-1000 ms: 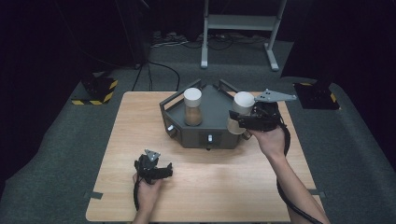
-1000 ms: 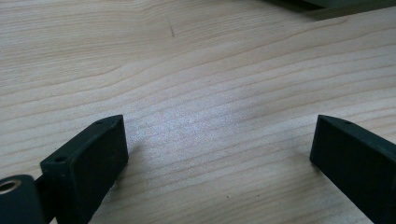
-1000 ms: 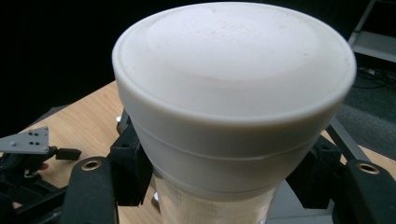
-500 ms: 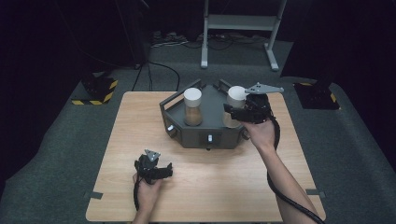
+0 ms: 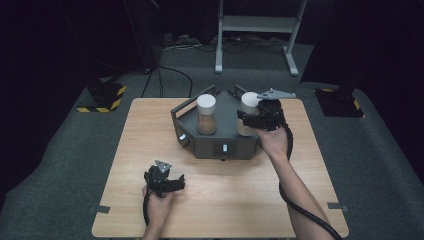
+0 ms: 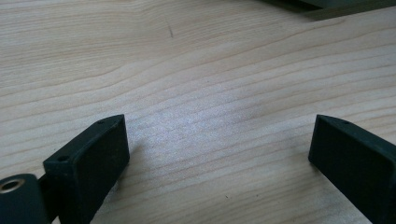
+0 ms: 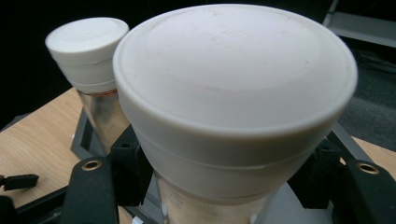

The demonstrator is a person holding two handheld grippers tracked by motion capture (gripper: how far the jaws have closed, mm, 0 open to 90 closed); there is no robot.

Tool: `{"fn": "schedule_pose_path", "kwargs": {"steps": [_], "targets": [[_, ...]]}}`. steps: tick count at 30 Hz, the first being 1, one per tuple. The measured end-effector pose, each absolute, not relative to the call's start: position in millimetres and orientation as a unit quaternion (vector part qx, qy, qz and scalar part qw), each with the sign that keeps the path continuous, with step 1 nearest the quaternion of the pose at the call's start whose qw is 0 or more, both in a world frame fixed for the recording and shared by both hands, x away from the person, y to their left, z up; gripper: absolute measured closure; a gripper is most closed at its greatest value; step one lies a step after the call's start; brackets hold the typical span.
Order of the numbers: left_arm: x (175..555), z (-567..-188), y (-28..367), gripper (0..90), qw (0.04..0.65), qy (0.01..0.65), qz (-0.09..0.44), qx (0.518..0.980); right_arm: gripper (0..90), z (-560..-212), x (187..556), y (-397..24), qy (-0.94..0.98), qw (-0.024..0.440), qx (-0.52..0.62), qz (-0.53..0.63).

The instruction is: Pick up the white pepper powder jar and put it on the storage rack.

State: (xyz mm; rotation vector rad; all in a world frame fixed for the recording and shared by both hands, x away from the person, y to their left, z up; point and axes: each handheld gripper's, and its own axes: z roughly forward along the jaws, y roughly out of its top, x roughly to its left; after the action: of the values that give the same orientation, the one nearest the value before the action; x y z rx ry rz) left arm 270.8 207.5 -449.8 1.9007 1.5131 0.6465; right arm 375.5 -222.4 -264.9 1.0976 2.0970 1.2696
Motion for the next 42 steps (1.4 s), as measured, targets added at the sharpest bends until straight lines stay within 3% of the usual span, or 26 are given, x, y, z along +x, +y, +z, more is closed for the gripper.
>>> {"fn": "schedule_pose_path", "kwargs": {"steps": [42], "targets": [[270,-450,207,5.9,0.309,0.572,0.245,0.719,34.5,-295,385,-201,0.749,0.261,0.419,0.443]]}}
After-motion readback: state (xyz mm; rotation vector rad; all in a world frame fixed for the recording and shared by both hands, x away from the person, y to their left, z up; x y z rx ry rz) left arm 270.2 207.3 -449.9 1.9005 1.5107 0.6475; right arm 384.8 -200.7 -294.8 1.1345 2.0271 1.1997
